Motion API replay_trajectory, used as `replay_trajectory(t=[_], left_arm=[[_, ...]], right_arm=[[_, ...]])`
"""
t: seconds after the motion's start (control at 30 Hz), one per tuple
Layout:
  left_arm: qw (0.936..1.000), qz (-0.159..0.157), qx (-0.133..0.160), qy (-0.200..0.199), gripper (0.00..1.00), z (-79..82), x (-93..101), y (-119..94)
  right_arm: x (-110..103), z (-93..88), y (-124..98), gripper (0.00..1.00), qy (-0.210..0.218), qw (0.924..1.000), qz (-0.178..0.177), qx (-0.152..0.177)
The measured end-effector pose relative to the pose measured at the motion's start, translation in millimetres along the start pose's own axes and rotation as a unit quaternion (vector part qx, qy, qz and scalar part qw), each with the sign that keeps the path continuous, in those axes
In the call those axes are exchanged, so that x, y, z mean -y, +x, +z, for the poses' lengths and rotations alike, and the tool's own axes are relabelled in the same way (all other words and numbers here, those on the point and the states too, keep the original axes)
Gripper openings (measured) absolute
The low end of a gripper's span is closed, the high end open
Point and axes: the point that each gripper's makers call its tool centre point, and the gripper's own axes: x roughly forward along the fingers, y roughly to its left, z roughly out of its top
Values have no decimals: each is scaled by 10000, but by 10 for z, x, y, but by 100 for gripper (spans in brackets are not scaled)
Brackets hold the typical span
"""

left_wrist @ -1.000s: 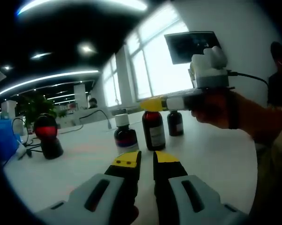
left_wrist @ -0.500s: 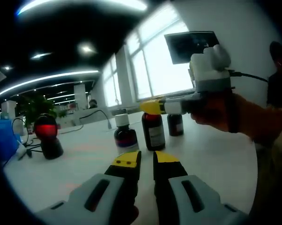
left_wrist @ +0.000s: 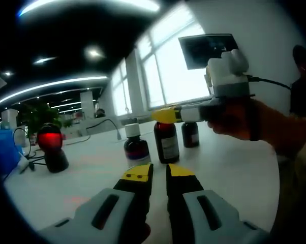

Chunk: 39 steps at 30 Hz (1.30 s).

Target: Rotate the medicine bottle to make it face forward pick up the medicine bottle inspect the drug traceability code place the medicine on the table

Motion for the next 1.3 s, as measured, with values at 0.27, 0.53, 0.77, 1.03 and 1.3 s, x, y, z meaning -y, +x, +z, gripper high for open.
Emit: replay_trajectory(t=[0.27,0.53,0.77,1.03,1.3], left_arm=[[10000,0,1,-5,4,2,2,-1],[10000,3,-4,-7,4,2,0,-1],[10000,4,2,-16,4,4,-3,1],[10000,-4,6,-22,4,6,1,2],[10000,-3,3,-18,4,3,0,1]], right_arm=[[61,60,-18,21,288,9991,309,84],[-15,75,-11,21,353,9957,858,26],[-59,69,9,21,143,9940,1083,-42],[-48,19,25,18,198,9922,1229,-108],[-62,23,9,17,215,9922,1224,-90]])
